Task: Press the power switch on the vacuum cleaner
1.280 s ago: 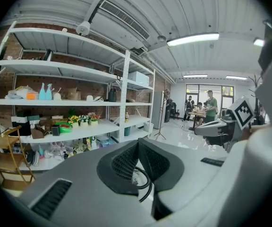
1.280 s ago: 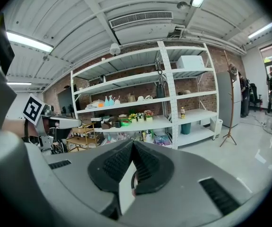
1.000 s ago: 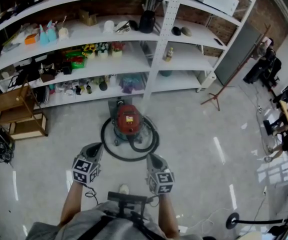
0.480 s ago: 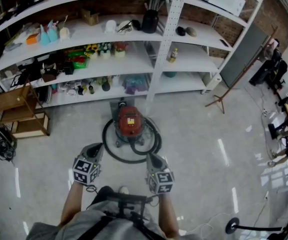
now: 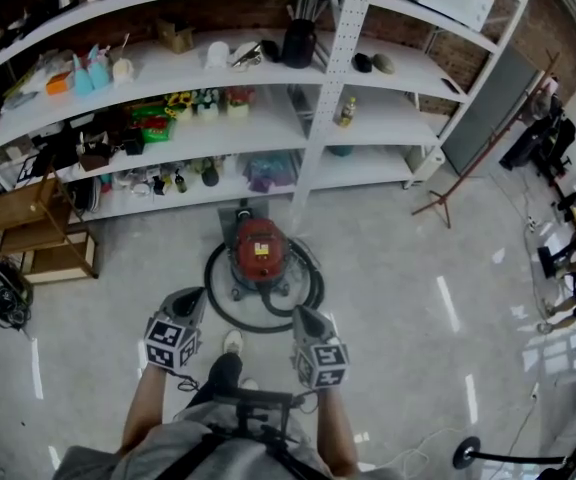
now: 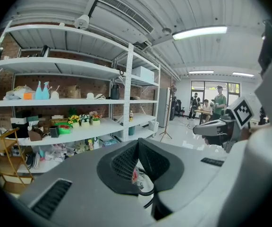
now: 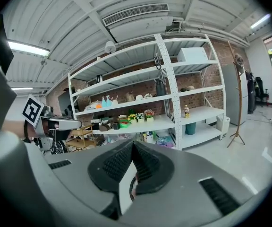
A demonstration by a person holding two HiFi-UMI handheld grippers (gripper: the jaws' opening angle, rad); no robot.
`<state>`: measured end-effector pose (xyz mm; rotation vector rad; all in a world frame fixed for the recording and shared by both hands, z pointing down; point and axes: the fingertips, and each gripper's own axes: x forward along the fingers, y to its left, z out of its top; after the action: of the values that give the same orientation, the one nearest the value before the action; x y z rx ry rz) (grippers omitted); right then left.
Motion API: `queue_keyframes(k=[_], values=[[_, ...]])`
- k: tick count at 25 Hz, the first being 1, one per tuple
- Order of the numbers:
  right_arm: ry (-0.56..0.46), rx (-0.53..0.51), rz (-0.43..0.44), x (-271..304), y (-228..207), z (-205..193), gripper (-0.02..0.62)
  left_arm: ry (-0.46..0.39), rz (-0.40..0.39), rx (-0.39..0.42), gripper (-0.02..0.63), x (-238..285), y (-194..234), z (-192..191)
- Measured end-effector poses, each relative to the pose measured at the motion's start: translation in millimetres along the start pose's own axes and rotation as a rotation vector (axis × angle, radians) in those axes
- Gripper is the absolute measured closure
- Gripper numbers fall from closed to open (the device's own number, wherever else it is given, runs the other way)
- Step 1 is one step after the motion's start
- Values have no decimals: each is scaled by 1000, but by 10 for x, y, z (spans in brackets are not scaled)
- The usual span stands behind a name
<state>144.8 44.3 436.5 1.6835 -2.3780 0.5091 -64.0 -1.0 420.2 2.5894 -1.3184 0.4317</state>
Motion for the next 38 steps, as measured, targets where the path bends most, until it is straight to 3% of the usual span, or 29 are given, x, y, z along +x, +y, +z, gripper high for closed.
queue_keyframes(k=[16,38], values=[[60,18,-21,1045,-319,278,583,46,-26,-20,598,962,720,175],[225,64,14,2458,-654,-121,583,213,-57,-99,598,2059,1407,-437]])
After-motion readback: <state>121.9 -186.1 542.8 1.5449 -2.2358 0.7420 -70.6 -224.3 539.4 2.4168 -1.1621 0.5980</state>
